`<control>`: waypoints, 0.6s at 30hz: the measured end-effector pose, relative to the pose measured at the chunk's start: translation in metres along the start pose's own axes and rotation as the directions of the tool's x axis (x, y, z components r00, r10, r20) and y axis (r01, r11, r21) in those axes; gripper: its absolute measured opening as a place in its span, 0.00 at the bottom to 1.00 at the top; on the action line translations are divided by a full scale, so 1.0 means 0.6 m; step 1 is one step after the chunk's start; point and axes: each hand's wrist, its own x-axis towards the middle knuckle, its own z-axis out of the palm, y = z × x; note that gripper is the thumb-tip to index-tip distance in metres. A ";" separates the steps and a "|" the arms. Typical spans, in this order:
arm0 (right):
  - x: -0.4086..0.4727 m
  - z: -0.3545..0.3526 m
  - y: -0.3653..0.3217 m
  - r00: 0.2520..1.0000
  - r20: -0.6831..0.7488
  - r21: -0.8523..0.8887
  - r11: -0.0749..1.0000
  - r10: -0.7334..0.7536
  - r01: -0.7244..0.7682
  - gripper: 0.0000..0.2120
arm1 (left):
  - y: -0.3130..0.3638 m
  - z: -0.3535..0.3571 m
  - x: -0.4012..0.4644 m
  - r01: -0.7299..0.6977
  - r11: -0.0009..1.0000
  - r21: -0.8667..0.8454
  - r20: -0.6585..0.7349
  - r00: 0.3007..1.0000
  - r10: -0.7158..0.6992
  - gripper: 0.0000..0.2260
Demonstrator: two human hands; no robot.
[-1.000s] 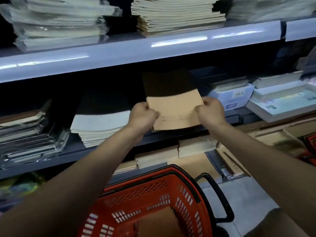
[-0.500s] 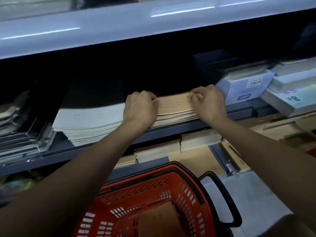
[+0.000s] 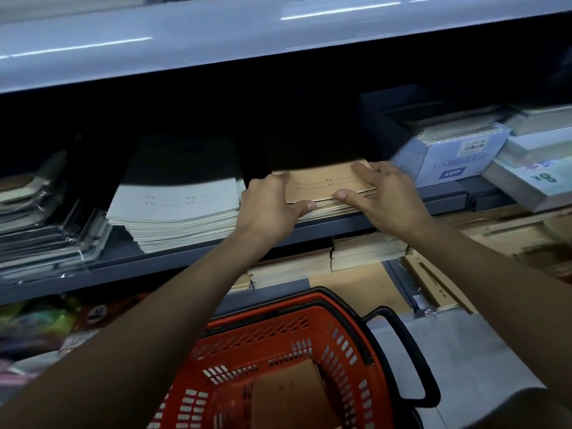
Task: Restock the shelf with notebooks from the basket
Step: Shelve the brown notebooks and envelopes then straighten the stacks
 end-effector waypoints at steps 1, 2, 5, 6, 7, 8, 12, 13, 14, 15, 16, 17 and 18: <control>0.000 0.000 -0.001 1.000 0.008 -0.029 0.999 -0.013 0.014 0.38 | -0.001 0.001 -0.001 -0.007 1.000 0.008 -0.005 1.000 0.007 0.27; -0.001 0.001 -0.001 1.000 0.017 -0.056 0.998 -0.025 0.026 0.38 | -0.001 0.002 -0.004 -0.016 1.000 0.012 -0.009 1.000 0.017 0.26; -0.002 0.003 -0.002 0.999 0.044 -0.093 0.995 -0.033 0.037 0.38 | 0.000 0.002 -0.013 -0.016 1.000 -0.002 -0.021 1.000 0.016 0.28; -0.003 0.003 -0.003 0.998 0.051 -0.103 0.994 -0.038 0.043 0.37 | 0.001 0.001 -0.017 -0.010 1.000 0.003 -0.024 1.000 0.010 0.28; -0.005 0.004 -0.004 0.998 0.057 -0.116 0.992 -0.042 0.048 0.37 | 0.001 0.000 -0.021 -0.006 1.000 0.010 -0.029 1.000 0.006 0.28; -0.007 0.003 -0.005 0.997 0.059 -0.131 0.990 -0.042 0.049 0.37 | 0.000 -0.002 -0.026 -0.003 1.000 0.014 -0.036 0.999 0.003 0.27; -0.025 0.001 -0.013 1.000 0.027 -0.163 0.987 0.010 -0.006 0.38 | -0.008 -0.015 -0.047 -0.007 1.000 -0.004 -0.052 0.999 0.007 0.24; -0.031 -0.002 -0.017 1.000 0.008 -0.166 0.986 0.028 -0.027 0.39 | -0.011 -0.019 -0.053 -0.014 1.000 -0.006 -0.053 0.999 0.014 0.22; -0.037 -0.005 -0.020 0.999 -0.011 -0.167 0.985 0.052 -0.053 0.40 | -0.014 -0.026 -0.059 -0.019 1.000 -0.003 -0.053 0.998 0.019 0.19; -0.044 -0.008 -0.023 0.997 -0.028 -0.167 0.983 0.075 -0.079 0.40 | -0.016 -0.033 -0.067 -0.018 1.000 0.002 -0.055 0.998 0.018 0.18; -0.051 -0.012 -0.025 0.994 -0.041 -0.168 0.980 0.098 -0.103 0.41 | -0.017 -0.040 -0.074 -0.016 1.000 0.007 -0.060 0.998 0.016 0.17; -0.058 -0.017 -0.027 0.992 -0.051 -0.169 0.978 0.115 -0.122 0.41 | -0.019 -0.048 -0.083 -0.012 1.000 0.018 -0.065 0.998 0.013 0.18; -0.067 -0.021 -0.028 0.990 -0.060 -0.171 0.976 0.127 -0.136 0.41 | -0.021 -0.056 -0.093 -0.006 0.999 0.033 -0.072 0.997 0.008 0.19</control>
